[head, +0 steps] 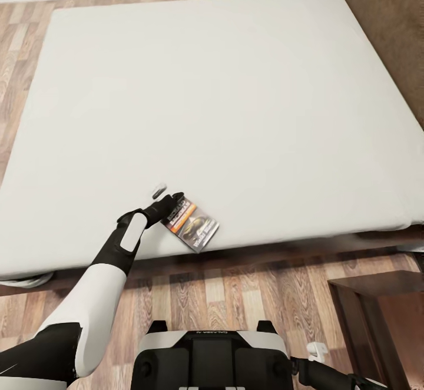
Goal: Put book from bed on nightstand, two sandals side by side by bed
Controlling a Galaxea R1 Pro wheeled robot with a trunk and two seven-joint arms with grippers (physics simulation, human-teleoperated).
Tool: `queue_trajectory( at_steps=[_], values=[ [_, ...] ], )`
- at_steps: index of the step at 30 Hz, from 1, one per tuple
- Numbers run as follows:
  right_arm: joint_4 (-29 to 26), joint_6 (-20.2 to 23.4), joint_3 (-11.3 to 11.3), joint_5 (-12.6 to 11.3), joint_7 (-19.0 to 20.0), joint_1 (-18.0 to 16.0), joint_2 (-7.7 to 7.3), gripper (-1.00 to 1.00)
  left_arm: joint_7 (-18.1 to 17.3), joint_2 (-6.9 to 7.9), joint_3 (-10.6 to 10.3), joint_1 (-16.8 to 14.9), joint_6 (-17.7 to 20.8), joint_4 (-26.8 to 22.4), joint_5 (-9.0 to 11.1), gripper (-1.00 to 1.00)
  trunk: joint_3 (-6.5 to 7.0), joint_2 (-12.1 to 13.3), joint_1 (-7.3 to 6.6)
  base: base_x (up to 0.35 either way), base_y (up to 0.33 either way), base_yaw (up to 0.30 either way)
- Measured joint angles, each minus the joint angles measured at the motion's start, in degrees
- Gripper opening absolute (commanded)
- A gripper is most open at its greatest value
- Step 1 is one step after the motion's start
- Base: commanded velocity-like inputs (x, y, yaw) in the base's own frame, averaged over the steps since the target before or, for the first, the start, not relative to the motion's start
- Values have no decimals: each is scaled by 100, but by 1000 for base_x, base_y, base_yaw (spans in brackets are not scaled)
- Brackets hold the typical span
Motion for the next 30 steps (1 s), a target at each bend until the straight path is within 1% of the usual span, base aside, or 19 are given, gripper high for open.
queue_trajectory(
  at_steps=[12, 18, 30],
  values=[
    [1, 0, 2, 1, 0, -1, 0, 100, -1, 0, -1, 1, 0, 3, 10, 100, 5, 0, 0, -3, 0, -19],
    [2, 0, 1, 2, 0, -1, 0, 100, -1, 0, -2, 2, 3, 7, 17, 100, 5, 0, 2, -148, 0, 0],
    [1, 0, 2, 2, 0, -1, 0, 100, -1, 0, -2, 2, 2, 7, 8, 100, 5, 0, 0, -14, 0, 0]
  ],
)
